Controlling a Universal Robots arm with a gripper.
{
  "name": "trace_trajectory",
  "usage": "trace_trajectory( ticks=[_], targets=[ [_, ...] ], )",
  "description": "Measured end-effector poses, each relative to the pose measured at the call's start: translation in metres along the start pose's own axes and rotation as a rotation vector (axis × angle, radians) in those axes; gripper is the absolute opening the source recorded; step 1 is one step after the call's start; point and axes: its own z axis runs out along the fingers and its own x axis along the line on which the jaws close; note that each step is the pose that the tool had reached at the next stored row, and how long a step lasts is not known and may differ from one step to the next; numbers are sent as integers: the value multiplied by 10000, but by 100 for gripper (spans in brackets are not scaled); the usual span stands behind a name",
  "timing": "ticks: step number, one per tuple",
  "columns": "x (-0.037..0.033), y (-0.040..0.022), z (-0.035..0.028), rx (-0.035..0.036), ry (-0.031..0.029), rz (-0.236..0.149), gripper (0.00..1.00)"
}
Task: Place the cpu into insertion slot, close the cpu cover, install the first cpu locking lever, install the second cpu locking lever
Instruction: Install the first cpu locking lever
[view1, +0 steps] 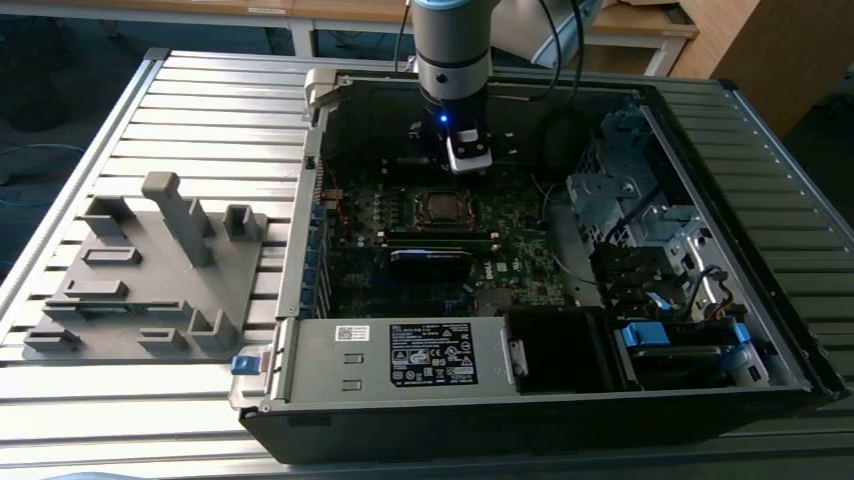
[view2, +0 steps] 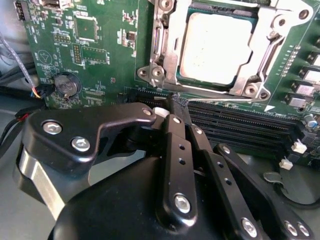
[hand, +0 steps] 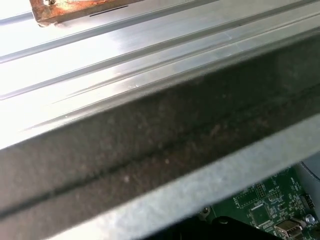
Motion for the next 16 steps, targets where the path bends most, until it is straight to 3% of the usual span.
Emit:
trace_trajectory(
  ticks=[5, 10, 16],
  targets=[
    [6, 6, 1, -2, -1, -1, 10],
    [26, -1, 3, -24, -57, -8, 10],
    [37, 12, 14, -37, -81, -11, 10]
  ],
)
